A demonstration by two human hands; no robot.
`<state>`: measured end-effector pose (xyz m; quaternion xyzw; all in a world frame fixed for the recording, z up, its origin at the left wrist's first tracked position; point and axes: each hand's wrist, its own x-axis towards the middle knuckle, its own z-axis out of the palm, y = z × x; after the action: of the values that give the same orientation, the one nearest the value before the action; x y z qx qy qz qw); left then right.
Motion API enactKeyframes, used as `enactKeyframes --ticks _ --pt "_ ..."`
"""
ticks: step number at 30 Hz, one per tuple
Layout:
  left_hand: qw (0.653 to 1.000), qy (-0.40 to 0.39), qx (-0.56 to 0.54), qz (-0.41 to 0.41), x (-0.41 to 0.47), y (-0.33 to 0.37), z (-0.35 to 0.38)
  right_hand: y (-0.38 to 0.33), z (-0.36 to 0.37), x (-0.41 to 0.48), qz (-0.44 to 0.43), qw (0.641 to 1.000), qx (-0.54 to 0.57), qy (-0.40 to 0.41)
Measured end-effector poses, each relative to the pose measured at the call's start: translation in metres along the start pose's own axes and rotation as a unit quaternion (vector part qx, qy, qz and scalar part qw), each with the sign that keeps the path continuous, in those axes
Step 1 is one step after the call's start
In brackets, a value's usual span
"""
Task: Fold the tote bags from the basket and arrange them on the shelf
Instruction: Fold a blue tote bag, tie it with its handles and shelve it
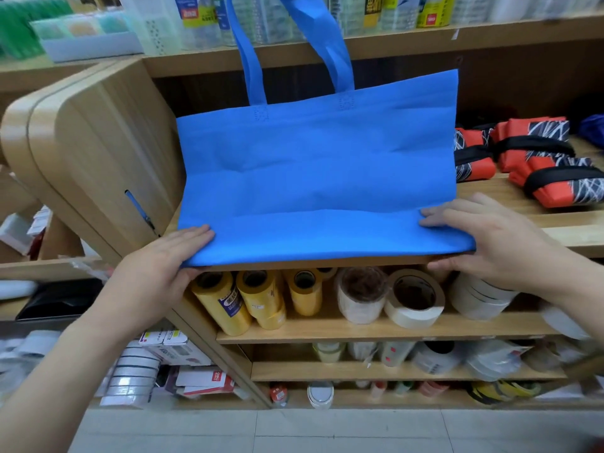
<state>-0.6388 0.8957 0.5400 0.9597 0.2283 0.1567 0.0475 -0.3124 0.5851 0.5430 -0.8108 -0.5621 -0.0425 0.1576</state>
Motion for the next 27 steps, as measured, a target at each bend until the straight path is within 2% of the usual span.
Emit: enactKeyframes --ticks 2,4,8,13,14,16,18,21,24,27 --pt "0.998 0.013 -0.063 -0.02 -0.001 0.0 -0.002 0.003 -0.004 -0.001 0.003 0.998 0.058 0.0" --pt "0.985 0.033 -0.152 -0.077 0.0 0.005 -0.01 0.002 -0.011 -0.003 0.03 0.99 0.136 0.012" --pt "0.926 0.054 -0.334 -0.167 0.003 0.013 -0.02 0.003 -0.017 -0.004 0.149 0.938 0.31 0.046" --pt "0.86 0.113 -0.448 -0.217 0.008 0.017 -0.013 -0.01 -0.013 0.003 0.234 0.897 0.357 0.118" --pt "0.852 0.121 -0.454 -0.232 0.01 0.02 -0.01 -0.012 -0.012 0.005 0.245 0.894 0.351 0.133" --pt "0.867 0.142 -0.405 -0.252 0.015 0.02 -0.004 -0.016 -0.009 0.01 0.267 0.899 0.308 0.16" --pt "0.894 0.156 -0.326 -0.264 0.018 0.022 0.001 -0.02 -0.005 0.014 0.282 0.92 0.204 0.179" --pt "0.91 0.172 -0.247 -0.287 0.017 0.026 0.004 -0.028 0.003 0.015 0.304 0.934 0.048 0.18" --pt "0.92 0.18 -0.198 -0.285 0.017 0.034 0.004 -0.033 0.004 0.019 0.336 0.927 0.0 0.169" --pt "0.921 0.169 -0.201 -0.286 0.02 0.04 0.001 -0.035 0.003 0.02 0.335 0.928 -0.001 0.161"
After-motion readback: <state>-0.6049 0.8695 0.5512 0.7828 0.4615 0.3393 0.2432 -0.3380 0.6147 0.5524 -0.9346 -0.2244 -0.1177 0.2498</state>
